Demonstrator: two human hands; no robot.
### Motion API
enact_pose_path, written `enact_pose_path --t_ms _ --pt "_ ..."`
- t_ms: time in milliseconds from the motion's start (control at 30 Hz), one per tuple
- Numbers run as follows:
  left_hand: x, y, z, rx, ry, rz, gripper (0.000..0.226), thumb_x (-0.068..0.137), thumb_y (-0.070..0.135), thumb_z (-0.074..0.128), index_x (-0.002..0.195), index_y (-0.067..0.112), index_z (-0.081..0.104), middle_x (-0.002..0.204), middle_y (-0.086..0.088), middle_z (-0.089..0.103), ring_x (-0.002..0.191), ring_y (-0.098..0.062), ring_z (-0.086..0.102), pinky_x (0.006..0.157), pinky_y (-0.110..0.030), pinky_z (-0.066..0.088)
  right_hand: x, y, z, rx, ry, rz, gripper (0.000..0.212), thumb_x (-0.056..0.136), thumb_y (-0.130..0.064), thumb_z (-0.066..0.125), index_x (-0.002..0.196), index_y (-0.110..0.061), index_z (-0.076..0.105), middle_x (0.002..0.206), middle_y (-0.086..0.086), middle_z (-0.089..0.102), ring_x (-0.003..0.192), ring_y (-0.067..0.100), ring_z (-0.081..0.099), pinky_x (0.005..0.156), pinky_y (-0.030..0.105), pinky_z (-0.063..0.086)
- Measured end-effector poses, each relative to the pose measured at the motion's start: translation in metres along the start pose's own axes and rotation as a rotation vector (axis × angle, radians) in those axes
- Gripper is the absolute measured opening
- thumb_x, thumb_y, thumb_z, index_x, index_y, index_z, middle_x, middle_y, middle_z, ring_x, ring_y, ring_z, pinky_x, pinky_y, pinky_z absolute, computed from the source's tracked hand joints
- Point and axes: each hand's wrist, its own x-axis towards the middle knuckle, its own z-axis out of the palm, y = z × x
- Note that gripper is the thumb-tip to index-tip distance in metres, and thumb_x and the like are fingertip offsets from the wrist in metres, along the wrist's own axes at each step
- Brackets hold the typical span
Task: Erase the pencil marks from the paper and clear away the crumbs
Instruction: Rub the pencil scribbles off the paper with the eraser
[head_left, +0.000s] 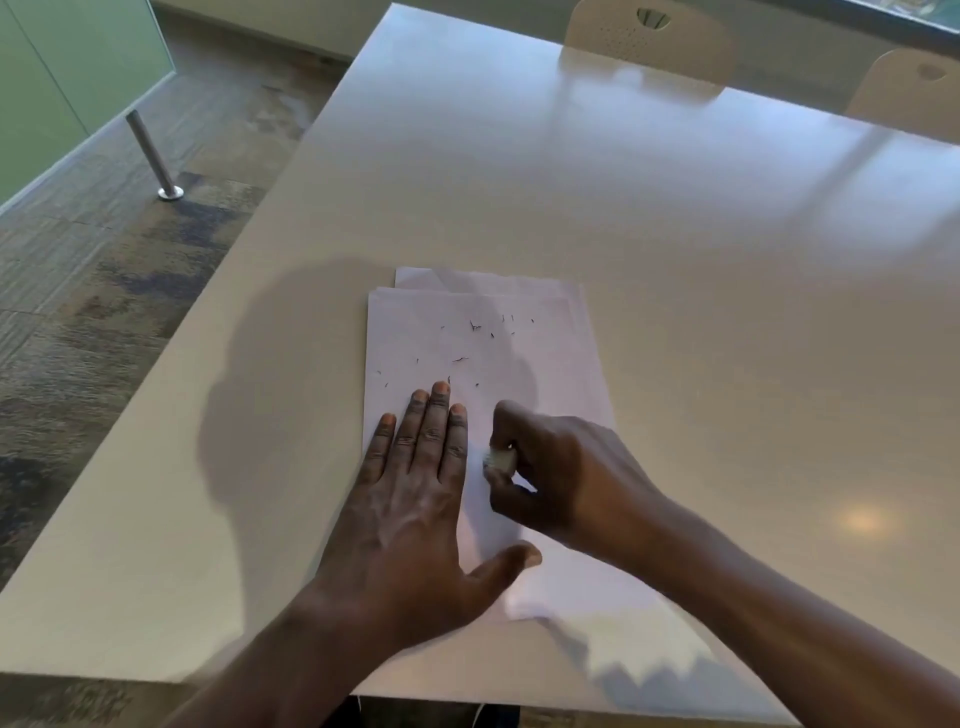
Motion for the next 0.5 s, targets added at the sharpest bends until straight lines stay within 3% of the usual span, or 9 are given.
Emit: enact_pose_path --t_ms 67,167,267,400,500 --pt "0.000 0.001 -0.002 0.003 -0.019 -0.007 0.120 0.080 0.095 0.008 0.160 0.009 -0.015 0.169 -0.011 -0.025 0.156 -0.022 -0.024 0.125 -0.045 -0.006 0.005 0.010 -0.002 -0.048 0.017 0.033 0.023 0.088 -0.035 0.066 0.093 -0.031 0.044 0.063 -0.013 0.048 0.054 0.008 0.048 0.052 0.024 0.032" --pt "-0.001 0.004 -0.006 0.021 -0.060 -0.024 0.120 0.077 0.096 0.004 0.152 0.011 -0.035 0.160 -0.008 -0.045 0.148 -0.019 -0.041 0.126 -0.044 -0.013 0.027 0.042 -0.013 -0.094 0.128 0.220 0.021 0.088 -0.038 0.066 0.094 -0.026 0.050 0.062 -0.011 0.050 0.058 0.021 0.051 0.053 0.030 0.032" --pt "-0.001 0.004 -0.008 0.020 -0.070 -0.026 0.120 0.075 0.096 -0.001 0.152 0.011 -0.035 0.159 -0.008 -0.046 0.148 -0.020 -0.041 0.128 -0.046 -0.009 0.035 0.047 -0.016 -0.047 0.175 0.307 0.020 0.087 -0.037 0.065 0.092 -0.024 0.050 0.066 -0.006 0.056 0.061 0.024 0.052 0.055 0.033 0.039" --pt "-0.001 0.005 -0.009 0.023 -0.094 -0.032 0.118 0.077 0.094 0.005 0.152 0.013 -0.035 0.159 -0.007 -0.046 0.147 -0.018 -0.043 0.126 -0.043 -0.014 -0.006 0.001 -0.001 0.046 -0.001 0.075 0.024 0.088 -0.035 0.068 0.091 -0.030 0.045 0.061 -0.011 0.048 0.055 0.008 0.045 0.055 0.031 0.042" --pt "-0.001 0.006 -0.012 0.051 -0.114 -0.035 0.120 0.074 0.096 -0.003 0.151 0.012 -0.038 0.157 -0.007 -0.050 0.145 -0.018 -0.045 0.127 -0.043 -0.015 -0.021 0.004 -0.002 -0.018 -0.013 0.046 0.024 0.085 -0.039 0.068 0.094 -0.030 0.047 0.061 -0.015 0.044 0.055 0.009 0.042 0.053 0.030 0.034"
